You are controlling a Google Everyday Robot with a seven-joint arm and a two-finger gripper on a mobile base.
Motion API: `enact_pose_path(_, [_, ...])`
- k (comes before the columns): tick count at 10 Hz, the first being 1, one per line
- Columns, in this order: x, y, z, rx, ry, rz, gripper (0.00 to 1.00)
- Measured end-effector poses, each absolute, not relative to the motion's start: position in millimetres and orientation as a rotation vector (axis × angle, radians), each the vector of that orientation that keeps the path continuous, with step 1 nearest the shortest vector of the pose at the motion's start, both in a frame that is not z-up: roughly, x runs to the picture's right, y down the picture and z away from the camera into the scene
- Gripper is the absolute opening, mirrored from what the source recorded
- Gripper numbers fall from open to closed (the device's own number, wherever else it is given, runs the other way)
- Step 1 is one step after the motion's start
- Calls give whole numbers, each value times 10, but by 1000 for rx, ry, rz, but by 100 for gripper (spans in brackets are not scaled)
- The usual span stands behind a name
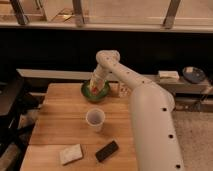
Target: Place the pepper in the ceramic bowl
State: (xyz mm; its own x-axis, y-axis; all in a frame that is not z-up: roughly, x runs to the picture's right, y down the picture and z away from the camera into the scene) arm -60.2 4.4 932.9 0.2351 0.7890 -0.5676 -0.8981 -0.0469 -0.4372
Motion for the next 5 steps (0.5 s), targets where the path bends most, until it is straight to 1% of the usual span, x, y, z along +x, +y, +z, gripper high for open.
enact_pose_path(5, [-609,47,9334,-860,156,1376,62])
